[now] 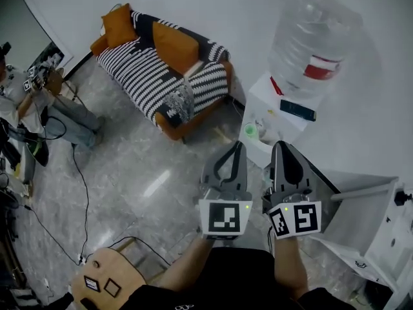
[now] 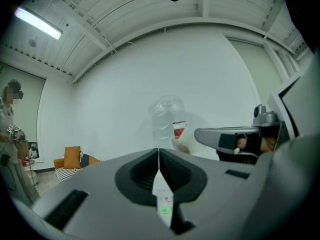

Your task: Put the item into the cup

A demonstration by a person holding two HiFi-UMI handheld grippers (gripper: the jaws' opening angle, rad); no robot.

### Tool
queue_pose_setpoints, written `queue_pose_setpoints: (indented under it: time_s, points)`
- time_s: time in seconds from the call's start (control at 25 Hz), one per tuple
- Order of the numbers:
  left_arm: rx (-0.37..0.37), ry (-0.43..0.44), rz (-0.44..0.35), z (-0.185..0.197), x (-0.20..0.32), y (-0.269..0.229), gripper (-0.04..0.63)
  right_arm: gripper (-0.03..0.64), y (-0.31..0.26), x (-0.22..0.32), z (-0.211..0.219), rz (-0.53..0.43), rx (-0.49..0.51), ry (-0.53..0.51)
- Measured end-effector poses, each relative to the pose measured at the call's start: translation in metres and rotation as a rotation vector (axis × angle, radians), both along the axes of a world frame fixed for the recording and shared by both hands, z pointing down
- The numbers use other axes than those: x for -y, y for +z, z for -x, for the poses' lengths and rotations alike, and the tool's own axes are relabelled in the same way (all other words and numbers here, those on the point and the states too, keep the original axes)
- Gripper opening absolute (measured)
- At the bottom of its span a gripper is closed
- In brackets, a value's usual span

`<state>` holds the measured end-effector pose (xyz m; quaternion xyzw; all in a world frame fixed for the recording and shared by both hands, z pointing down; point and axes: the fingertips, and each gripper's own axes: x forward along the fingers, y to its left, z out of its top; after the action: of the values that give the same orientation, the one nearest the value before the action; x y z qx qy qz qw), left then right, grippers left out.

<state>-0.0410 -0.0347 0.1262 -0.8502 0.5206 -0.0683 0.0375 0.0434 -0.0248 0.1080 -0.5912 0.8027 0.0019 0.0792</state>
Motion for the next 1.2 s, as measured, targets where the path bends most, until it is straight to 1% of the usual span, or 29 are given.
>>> queue_pose_setpoints:
  time_s: [0.12, 0.24, 0.6, 0.96, 1.2]
  points:
    - [-0.015, 0.011, 0.015, -0.012, 0.004, -0.001, 0.014, 0.011, 0.0, 0.006, -0.007, 0.005, -0.011, 0.005]
    - [-0.047, 0.003, 0.033, -0.018, 0.011, -0.003, 0.014, 0.011, -0.003, 0.013, -0.008, 0.001, -0.02, 0.005]
    - [-0.08, -0.027, 0.068, -0.021, 0.026, 0.0, 0.014, 0.011, -0.005, 0.028, -0.009, 0.02, -0.051, -0.028]
    - [-0.076, -0.047, 0.125, -0.023, 0.041, 0.026, 0.014, 0.011, 0.015, 0.044, -0.016, 0.064, -0.055, -0.039]
    - [-0.05, -0.062, 0.185, -0.026, 0.054, 0.062, 0.014, 0.011, 0.037, 0.059, -0.016, 0.083, -0.052, -0.058]
